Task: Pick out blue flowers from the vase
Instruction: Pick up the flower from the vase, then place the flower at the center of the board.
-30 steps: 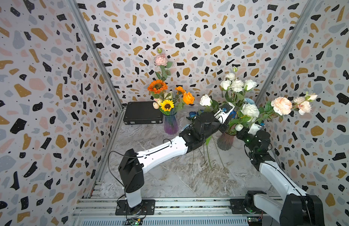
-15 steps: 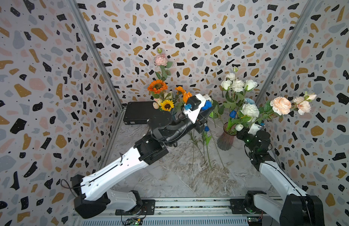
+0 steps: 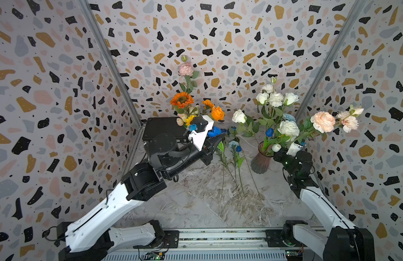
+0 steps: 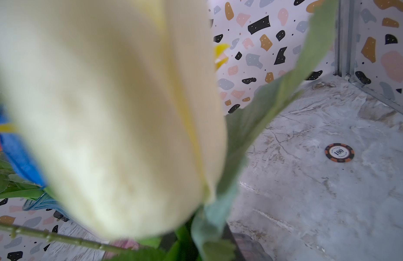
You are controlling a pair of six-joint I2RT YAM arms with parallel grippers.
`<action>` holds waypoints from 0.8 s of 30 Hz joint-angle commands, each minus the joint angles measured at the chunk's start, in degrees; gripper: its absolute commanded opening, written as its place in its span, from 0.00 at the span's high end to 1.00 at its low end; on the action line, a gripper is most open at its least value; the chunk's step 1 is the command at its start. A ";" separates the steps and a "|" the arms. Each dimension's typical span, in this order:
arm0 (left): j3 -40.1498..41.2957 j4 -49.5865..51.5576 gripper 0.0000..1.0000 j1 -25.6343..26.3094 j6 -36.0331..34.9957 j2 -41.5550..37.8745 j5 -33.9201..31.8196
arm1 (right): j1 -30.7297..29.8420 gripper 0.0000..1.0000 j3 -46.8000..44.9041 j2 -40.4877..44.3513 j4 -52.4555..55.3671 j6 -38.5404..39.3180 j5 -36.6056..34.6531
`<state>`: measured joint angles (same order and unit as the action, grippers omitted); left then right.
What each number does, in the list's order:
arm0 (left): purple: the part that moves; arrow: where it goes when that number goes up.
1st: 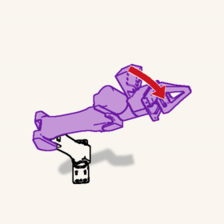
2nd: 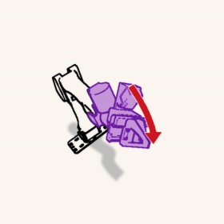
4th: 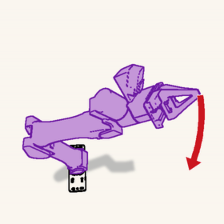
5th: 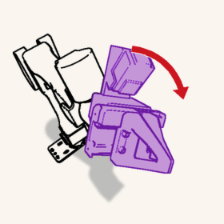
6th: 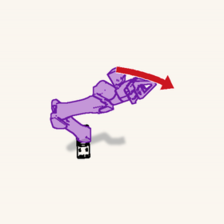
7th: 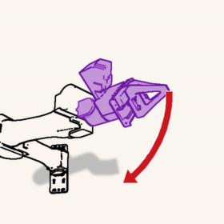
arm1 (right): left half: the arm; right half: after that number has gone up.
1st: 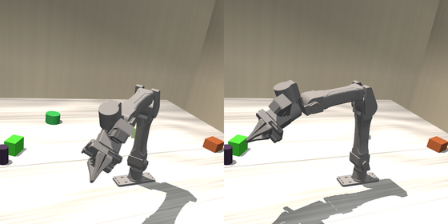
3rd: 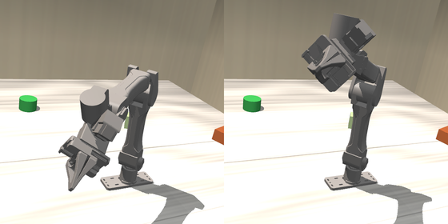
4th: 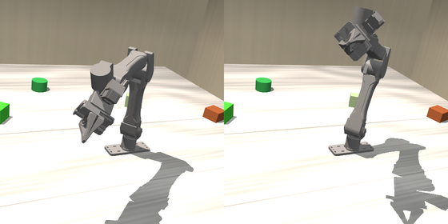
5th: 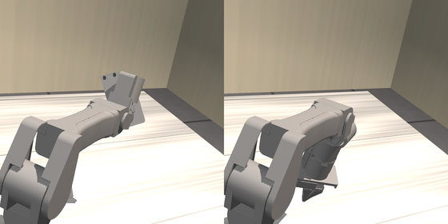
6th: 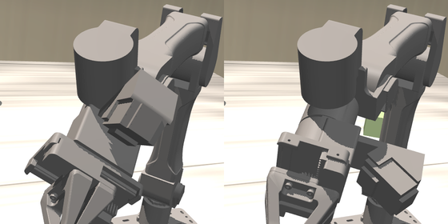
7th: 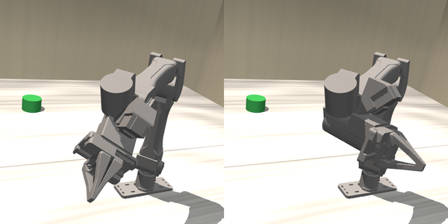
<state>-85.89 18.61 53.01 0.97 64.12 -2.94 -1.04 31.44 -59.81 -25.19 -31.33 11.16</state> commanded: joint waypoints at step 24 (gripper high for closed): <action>-22.38 14.30 0.72 -18.12 7.97 46.36 35.75 | -0.53 0.78 -3.14 1.98 2.89 3.50 4.21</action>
<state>-104.86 31.51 35.40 9.04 107.87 30.13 -1.04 29.93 -58.33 -26.59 -29.12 14.20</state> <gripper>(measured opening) 0.276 0.225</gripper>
